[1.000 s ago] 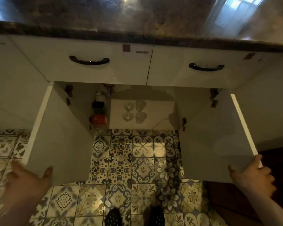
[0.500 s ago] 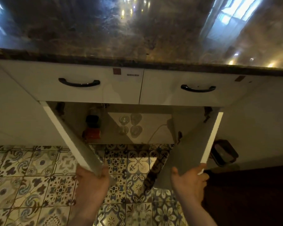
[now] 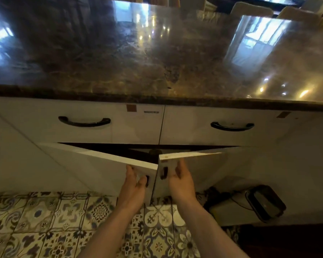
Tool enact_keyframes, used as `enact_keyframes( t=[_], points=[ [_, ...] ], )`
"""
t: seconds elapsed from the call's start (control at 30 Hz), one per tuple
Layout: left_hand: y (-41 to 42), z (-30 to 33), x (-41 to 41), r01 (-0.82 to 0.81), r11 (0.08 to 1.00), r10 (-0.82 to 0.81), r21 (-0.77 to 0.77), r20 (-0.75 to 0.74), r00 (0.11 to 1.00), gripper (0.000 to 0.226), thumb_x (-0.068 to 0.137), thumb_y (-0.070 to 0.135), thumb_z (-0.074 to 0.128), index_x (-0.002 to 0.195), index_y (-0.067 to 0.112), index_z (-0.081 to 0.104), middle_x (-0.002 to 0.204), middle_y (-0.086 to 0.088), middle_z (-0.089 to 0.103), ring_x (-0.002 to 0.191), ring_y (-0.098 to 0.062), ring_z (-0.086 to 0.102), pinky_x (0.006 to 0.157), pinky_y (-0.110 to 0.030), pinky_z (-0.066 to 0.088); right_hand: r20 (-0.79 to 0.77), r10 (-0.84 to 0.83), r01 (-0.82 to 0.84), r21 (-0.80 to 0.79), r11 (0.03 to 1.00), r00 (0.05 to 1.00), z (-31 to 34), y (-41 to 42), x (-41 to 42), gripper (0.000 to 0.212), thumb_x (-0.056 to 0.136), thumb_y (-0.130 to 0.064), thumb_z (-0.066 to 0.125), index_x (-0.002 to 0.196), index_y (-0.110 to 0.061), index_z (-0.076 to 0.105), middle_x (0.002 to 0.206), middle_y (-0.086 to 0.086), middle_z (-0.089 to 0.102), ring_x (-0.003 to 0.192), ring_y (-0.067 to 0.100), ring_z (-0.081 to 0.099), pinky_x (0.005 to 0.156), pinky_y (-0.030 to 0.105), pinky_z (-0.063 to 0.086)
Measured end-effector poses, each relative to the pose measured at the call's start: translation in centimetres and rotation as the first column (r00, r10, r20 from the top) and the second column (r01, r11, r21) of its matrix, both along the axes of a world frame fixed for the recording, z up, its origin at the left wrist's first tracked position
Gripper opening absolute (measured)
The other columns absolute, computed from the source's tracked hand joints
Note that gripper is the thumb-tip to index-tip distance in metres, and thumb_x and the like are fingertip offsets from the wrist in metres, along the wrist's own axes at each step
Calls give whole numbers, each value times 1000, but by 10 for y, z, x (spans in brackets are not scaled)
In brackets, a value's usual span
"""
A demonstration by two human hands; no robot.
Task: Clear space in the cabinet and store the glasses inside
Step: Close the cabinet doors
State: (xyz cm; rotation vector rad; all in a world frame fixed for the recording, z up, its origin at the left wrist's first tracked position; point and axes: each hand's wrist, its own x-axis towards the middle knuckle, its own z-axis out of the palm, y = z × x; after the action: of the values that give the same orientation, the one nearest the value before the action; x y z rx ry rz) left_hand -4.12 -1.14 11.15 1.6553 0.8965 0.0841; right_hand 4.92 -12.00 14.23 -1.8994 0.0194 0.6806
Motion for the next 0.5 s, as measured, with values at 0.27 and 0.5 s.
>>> enact_keyframes(
  t=[0.27, 0.5],
  points=[
    [17, -4, 27, 16, 995, -15, -97, 5, 1000, 79, 101, 9, 44, 158, 26, -9, 164, 1, 18, 148, -13, 21, 116, -27, 20, 9, 48, -48, 16, 999, 999, -8, 22, 24, 66, 98, -11, 43, 158, -30, 21, 157, -2, 40, 138, 19, 43, 108, 27, 32],
    [25, -5, 44, 15, 996, -19, -94, -45, 999, 81, 103, 11, 44, 156, 22, -16, 166, -5, 10, 150, -18, 17, 118, -29, 15, -1, 78, -78, 48, 996, 997, -15, 21, 39, 65, 99, -12, 45, 158, -28, 22, 160, -6, 33, 146, 18, 32, 118, 32, 26]
  ],
)
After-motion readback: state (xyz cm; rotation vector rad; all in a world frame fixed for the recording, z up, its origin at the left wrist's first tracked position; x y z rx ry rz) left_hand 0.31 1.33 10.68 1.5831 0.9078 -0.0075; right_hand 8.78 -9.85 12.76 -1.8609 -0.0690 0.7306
